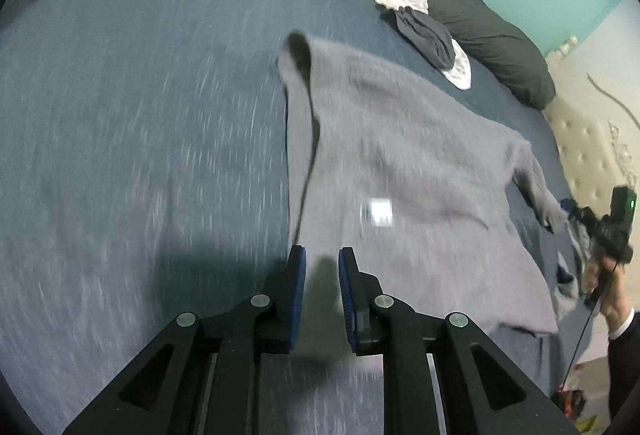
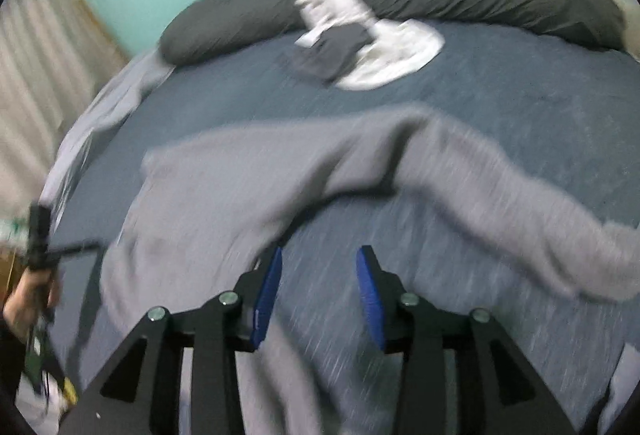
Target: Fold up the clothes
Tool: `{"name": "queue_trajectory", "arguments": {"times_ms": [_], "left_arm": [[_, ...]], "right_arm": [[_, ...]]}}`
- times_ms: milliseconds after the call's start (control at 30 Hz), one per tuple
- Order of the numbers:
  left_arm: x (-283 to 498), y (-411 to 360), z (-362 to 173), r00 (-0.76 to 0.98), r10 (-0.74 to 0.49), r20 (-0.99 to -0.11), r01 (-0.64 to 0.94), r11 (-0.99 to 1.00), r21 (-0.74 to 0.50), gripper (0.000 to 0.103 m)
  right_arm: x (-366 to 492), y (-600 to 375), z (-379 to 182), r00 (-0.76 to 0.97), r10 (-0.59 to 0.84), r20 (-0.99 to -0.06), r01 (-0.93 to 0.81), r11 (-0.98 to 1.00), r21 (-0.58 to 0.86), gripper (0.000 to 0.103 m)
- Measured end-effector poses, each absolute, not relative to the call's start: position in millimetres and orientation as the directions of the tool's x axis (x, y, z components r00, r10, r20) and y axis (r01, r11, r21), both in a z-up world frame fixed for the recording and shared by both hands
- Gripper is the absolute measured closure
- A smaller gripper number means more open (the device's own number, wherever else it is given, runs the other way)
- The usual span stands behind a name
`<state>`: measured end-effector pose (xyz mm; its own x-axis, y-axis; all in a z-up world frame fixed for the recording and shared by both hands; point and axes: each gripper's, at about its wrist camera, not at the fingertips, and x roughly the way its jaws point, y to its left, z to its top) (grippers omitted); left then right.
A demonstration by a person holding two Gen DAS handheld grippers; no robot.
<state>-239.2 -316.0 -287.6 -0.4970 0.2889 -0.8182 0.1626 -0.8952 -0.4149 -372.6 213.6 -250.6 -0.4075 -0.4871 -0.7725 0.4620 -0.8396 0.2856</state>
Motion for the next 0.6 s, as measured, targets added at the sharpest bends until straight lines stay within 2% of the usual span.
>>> {"name": "queue_trajectory", "arguments": {"times_ms": [33,67,133,333,467,500,533,567,600], "left_arm": [[-233.3,-315.7,-289.6,-0.497,0.292,-0.817,0.170,-0.891,-0.422,0.075],[-227.4,-315.4,-291.6,-0.498,0.295,-0.816,0.178,-0.886,-0.429,0.071],[-219.7,-315.0,-295.3,-0.498,0.303,-0.813,0.186,-0.878,-0.441,0.067],[-199.2,-313.8,-306.0,-0.498,0.325,-0.804,0.206,-0.856,-0.474,0.065],[-190.2,-314.4,-313.3,-0.502,0.335,-0.797,0.221,-0.842,-0.492,0.065],[-189.6,-315.1,-315.2,-0.505,0.335,-0.796,0.225,-0.839,-0.496,0.065],[-189.0,-315.7,-317.0,-0.508,0.335,-0.794,0.229,-0.836,-0.499,0.066],[-188.5,-316.4,-318.9,-0.510,0.335,-0.792,0.234,-0.833,-0.502,0.067],[-187.9,-317.0,-320.8,-0.513,0.335,-0.791,0.238,-0.829,-0.506,0.067]], "right_arm": [[-359.8,210.3,-252.2,-0.380,-0.493,-0.783,0.488,-0.825,0.283,0.061],[-351.0,208.3,-254.2,-0.360,-0.499,-0.788,0.506,-0.814,0.284,0.051],[-329.4,203.2,-262.2,-0.309,-0.505,-0.806,0.542,-0.790,0.287,0.043],[-287.2,192.4,-286.5,-0.214,-0.473,-0.855,0.592,-0.759,0.271,0.043],[-282.9,190.1,-301.3,-0.256,-0.372,-0.892,0.593,-0.790,0.159,0.043],[-284.6,192.8,-303.4,-0.252,-0.383,-0.889,0.584,-0.792,0.176,0.043],[-286.7,195.6,-306.6,-0.242,-0.388,-0.889,0.568,-0.800,0.195,0.049],[-287.6,197.0,-309.3,-0.234,-0.388,-0.891,0.559,-0.804,0.203,0.065],[-288.1,197.0,-312.1,-0.226,-0.386,-0.895,0.563,-0.801,0.203,0.071]]}}
